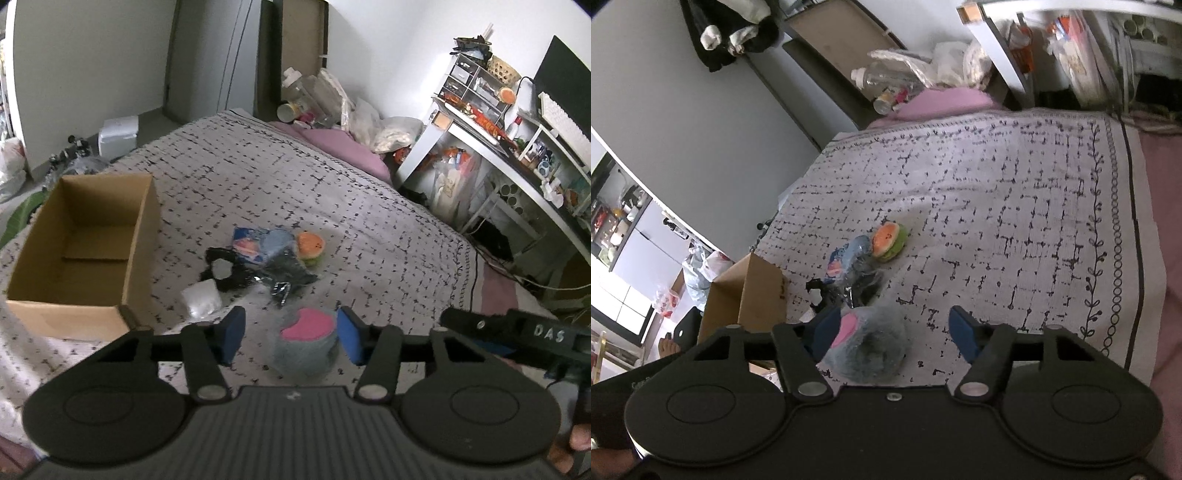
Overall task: Organize soft objects
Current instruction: 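Lower the left gripper onto the blue plush while the right gripper closes on it too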
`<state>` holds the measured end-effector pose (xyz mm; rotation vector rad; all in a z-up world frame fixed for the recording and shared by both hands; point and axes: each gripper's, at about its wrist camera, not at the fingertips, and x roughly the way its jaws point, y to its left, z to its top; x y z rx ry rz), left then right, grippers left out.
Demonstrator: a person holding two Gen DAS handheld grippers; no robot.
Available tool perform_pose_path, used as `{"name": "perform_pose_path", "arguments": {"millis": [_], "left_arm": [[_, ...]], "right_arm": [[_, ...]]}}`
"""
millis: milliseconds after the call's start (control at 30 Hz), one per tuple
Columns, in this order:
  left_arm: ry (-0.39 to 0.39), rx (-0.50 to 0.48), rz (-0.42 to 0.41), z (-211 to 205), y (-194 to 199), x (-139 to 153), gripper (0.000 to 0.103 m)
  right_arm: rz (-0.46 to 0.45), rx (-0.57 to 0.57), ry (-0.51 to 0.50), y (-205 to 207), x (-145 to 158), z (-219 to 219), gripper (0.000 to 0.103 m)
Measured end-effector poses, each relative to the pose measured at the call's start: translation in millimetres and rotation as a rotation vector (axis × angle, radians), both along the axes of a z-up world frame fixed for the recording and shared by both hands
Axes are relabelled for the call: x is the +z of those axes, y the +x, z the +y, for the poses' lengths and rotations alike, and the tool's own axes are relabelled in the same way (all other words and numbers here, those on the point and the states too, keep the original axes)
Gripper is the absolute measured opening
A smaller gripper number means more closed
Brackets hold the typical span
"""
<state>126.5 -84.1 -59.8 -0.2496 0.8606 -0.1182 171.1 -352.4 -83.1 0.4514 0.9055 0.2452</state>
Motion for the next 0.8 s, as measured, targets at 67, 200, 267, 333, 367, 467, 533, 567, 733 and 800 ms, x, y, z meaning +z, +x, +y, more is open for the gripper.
{"name": "perform_pose_path", "arguments": {"millis": [67,200,267,333,367,467,533,567,733,800], "left_arm": [[-0.003,-0.003,0.013,-4,7,-5,0.048],[-0.014,-0.021,0.043,-11,17,-15,0.048],[-0.020,-0.032,0.059,-15,21,-21,0.048],[-0.027,-0.041,0.076,-18,26,-27,0.048],[-0.030,-0.046,0.084,-19,27,-30,0.048],[-0.041,-0.064,0.116,-24,35,-41,0.048],[-0.043,-0.078,0.127,-27,38,-47,0.048],[-0.029,-0.085,0.139,-30,40,-51,0.048],[0.002,-0.107,0.199,-36,48,-73,0.048],[0.023,-0.107,0.213,-36,49,-81,0.048]], "right_arm": [[0.014,0.000,0.012,4,-6,-2,0.059],[0.042,-0.006,0.023,13,-16,-5,0.059],[0.054,-0.007,0.038,16,-21,-7,0.059],[0.069,-0.008,0.049,21,-26,-8,0.059],[0.079,-0.009,0.054,23,-29,-9,0.059],[0.099,-0.002,0.070,28,-34,-9,0.059],[0.108,0.003,0.070,31,-36,-6,0.059],[0.114,0.006,0.067,33,-38,-5,0.059],[0.167,0.020,0.029,41,-49,7,0.055],[0.185,0.036,0.030,43,-55,13,0.052]]}}
